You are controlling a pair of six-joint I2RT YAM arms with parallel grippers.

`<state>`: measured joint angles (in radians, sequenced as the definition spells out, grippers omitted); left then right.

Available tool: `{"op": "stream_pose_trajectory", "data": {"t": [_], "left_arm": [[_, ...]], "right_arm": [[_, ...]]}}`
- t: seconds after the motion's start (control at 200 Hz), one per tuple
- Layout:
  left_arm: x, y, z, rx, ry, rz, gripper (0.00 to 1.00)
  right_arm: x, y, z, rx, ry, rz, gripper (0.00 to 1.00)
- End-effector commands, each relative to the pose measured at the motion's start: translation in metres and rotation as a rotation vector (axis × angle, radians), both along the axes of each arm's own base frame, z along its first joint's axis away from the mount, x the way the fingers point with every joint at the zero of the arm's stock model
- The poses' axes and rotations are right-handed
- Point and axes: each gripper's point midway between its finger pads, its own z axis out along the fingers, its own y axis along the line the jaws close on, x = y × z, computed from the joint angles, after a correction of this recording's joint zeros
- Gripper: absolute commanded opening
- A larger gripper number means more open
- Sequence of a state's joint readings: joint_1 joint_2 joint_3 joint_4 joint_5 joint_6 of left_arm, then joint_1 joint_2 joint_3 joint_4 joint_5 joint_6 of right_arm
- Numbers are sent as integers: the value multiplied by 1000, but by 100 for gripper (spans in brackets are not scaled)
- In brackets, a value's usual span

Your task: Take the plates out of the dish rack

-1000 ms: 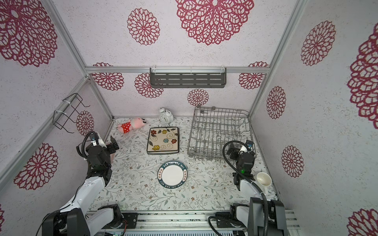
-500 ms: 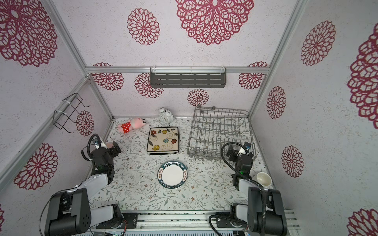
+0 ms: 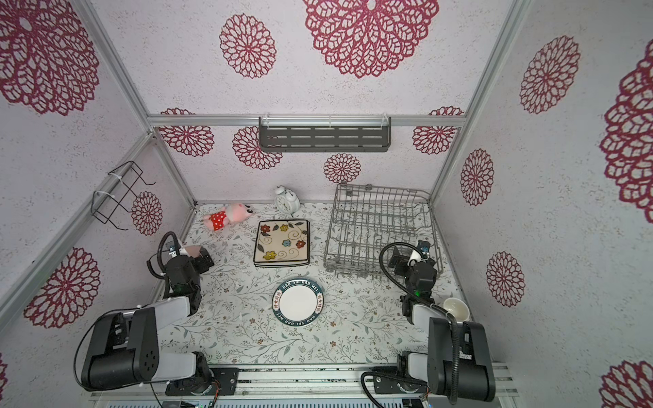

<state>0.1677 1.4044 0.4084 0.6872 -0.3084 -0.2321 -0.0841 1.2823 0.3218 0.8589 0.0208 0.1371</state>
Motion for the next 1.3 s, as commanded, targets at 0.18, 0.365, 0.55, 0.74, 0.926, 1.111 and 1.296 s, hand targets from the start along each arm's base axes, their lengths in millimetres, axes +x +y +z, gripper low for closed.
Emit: {"op": "stream_pose_trajectory", "data": {"t": [0.18, 0.365, 0.55, 0.74, 0.926, 1.111, 1.296], "left_arm": [[18, -27, 0, 107, -84, -95, 97], [27, -29, -7, 87, -30, -127, 97], [27, -28, -6, 90, -29, -123, 97], [25, -23, -7, 87, -31, -91, 97], [19, -13, -5, 88, -46, -16, 98], [19, -13, -4, 88, -46, -16, 97], [19, -13, -4, 88, -48, -16, 97]], "right_arm": [[0, 15, -12, -82, 25, 66, 99], [2, 20, -18, -108, 36, 85, 99], [13, 27, -24, -148, 67, 91, 99], [24, 25, -37, -160, 98, 64, 99], [8, 13, -37, -154, 23, -17, 99], [6, 11, -36, -153, 5, -34, 99], [6, 11, -36, -149, 8, -33, 99]]}}
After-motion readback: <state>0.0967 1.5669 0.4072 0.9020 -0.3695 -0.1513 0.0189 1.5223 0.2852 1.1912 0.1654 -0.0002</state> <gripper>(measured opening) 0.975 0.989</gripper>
